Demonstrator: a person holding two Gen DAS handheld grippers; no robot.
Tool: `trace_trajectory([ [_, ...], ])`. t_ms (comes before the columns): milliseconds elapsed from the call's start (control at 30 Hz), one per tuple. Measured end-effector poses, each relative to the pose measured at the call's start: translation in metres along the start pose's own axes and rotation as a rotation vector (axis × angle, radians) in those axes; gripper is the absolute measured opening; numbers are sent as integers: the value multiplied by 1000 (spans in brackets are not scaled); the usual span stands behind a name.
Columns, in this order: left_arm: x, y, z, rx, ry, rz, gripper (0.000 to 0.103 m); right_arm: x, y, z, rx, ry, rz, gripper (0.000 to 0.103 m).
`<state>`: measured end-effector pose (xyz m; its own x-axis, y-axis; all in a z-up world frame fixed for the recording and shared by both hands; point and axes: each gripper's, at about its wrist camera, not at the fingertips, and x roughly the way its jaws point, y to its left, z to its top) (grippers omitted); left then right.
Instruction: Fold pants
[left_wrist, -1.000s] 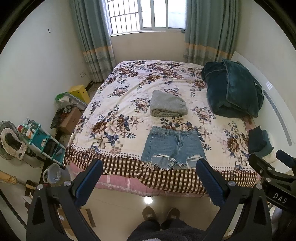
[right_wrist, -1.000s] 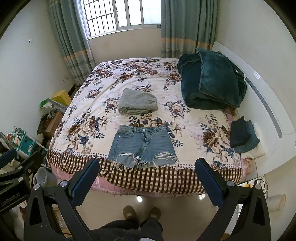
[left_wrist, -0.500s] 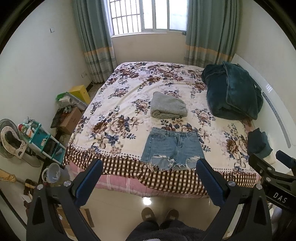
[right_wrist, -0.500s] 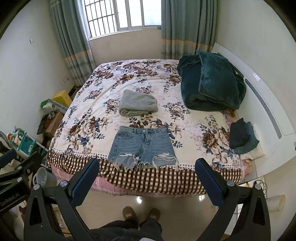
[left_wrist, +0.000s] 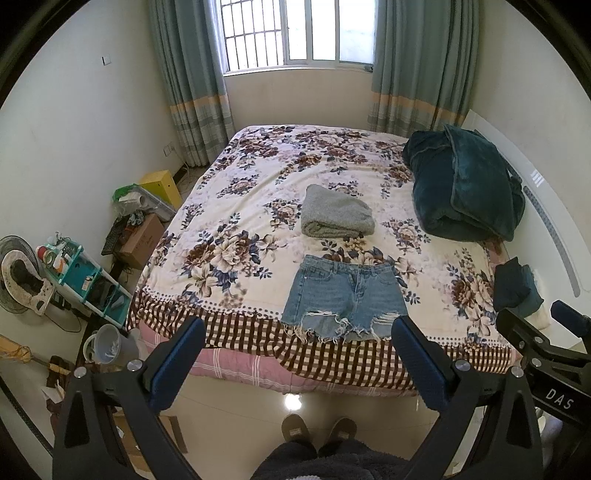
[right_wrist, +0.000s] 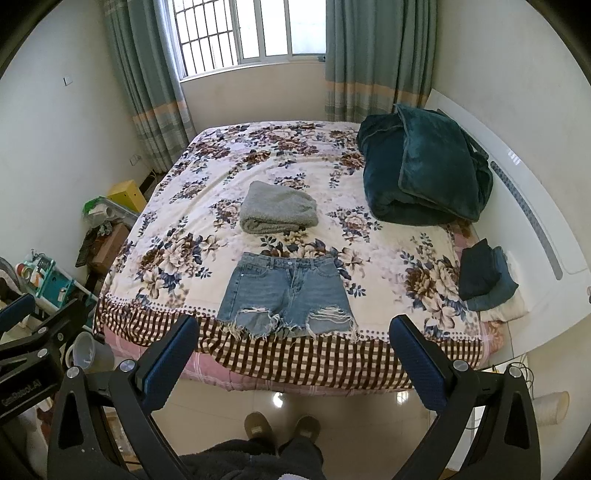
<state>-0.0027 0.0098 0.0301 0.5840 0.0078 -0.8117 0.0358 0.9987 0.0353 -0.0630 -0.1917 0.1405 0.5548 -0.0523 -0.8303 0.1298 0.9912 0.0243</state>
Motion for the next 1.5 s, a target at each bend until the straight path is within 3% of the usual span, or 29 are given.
trace_trajectory([
  [833,-2,5,-1,-3,-3,-2,103,-12,9,2,-5,0,1,103],
  [1033,12,17,-1,-10,-5,32,103,2,10,11,16,30,0,103],
  [1300,93,18,9,44,-4,120,103,102,-9,19,54,65,-52,103],
  [1500,186,-8,14,106,84,129,103,216,-42,25,97,185,-68,103],
])
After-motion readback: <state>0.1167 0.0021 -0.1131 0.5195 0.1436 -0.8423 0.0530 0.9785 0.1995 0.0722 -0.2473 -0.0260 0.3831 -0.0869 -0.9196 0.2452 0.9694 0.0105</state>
